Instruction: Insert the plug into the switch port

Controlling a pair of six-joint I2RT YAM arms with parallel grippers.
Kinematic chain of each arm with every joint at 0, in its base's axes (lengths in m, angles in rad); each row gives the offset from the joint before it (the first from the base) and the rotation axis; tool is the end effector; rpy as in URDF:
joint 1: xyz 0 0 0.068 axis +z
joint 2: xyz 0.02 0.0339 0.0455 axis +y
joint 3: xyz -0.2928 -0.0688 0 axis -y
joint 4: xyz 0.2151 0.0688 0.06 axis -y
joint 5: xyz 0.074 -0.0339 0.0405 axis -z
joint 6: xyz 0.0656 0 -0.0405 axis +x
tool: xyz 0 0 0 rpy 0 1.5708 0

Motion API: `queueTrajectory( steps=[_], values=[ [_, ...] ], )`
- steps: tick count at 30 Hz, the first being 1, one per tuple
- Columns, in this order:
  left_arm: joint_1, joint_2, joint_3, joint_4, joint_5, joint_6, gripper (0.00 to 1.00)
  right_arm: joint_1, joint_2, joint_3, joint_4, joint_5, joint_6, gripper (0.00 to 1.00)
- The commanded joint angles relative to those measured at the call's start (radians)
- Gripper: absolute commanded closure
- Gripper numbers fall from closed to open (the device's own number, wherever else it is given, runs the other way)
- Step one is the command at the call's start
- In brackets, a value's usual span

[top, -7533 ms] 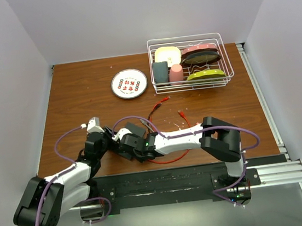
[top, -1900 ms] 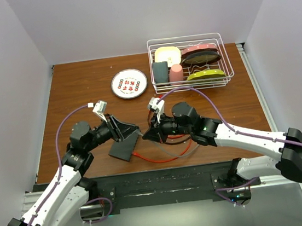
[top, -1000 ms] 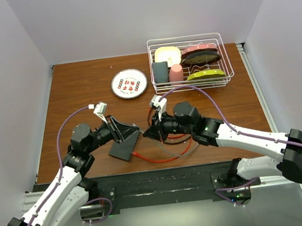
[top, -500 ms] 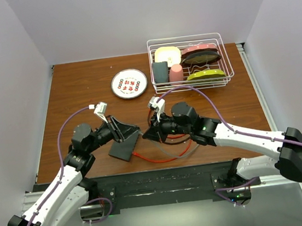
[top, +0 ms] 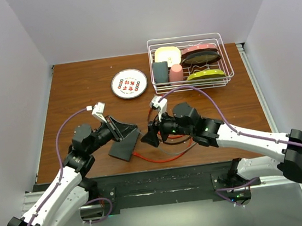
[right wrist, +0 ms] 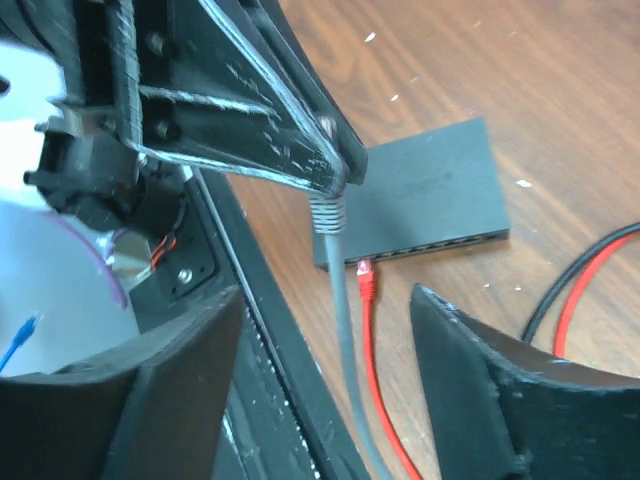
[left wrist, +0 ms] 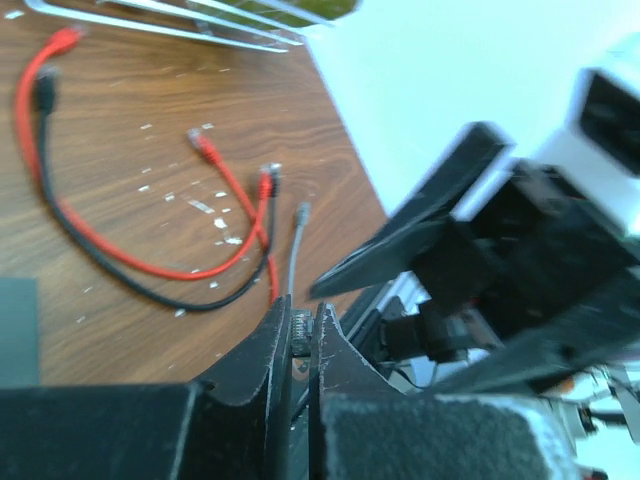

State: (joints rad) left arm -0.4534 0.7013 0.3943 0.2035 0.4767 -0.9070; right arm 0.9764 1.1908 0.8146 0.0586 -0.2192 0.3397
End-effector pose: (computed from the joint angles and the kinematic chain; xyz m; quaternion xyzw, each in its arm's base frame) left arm 0.1226 -0.0932 0.2809 -0.0082 0.7388 -0.5456 0.3956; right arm 0.1364 0.2272 0.3191 -0.3129 0.7446 0.4266 0.4070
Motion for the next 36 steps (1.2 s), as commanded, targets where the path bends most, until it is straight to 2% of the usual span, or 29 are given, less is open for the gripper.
queueTrajectory(
  steps=[1, 7, 8, 10, 12, 18, 25, 31, 36],
  values=[
    [-0.008, -0.002, 0.026, -0.102, -0.099, -0.02, 1.0, 0.056, -0.045, 0.069, -0.042, 0.19, -0.013, 0.23],
    [-0.013, -0.013, 0.011, -0.113, -0.13, -0.066, 1.0, 0.126, 0.007, 0.11, -0.055, 0.377, -0.021, 0.25],
    [-0.014, -0.017, 0.003, -0.111, -0.135, -0.07, 1.0, 0.131, 0.029, 0.115, -0.077, 0.394, -0.021, 0.3],
    [-0.014, -0.023, -0.003, -0.102, -0.142, -0.076, 1.0, 0.139, 0.044, 0.118, -0.072, 0.432, -0.015, 0.33],
    [-0.014, -0.02, -0.005, -0.098, -0.138, -0.079, 1.0, 0.142, 0.067, 0.12, -0.063, 0.443, -0.011, 0.39],
    [-0.016, -0.023, -0.017, -0.096, -0.128, -0.079, 1.0, 0.154, 0.154, 0.146, -0.034, 0.44, -0.019, 0.44],
    [-0.016, -0.025, -0.014, -0.099, -0.122, -0.078, 1.0, 0.162, 0.168, 0.156, -0.016, 0.442, -0.016, 0.53],
    [-0.016, -0.026, -0.018, -0.099, -0.122, -0.078, 1.0, 0.165, 0.167, 0.162, -0.006, 0.429, -0.015, 0.56],
    [-0.016, -0.037, -0.02, -0.102, -0.124, -0.081, 1.0, 0.168, 0.19, 0.167, -0.003, 0.428, -0.014, 0.7]
  ],
)
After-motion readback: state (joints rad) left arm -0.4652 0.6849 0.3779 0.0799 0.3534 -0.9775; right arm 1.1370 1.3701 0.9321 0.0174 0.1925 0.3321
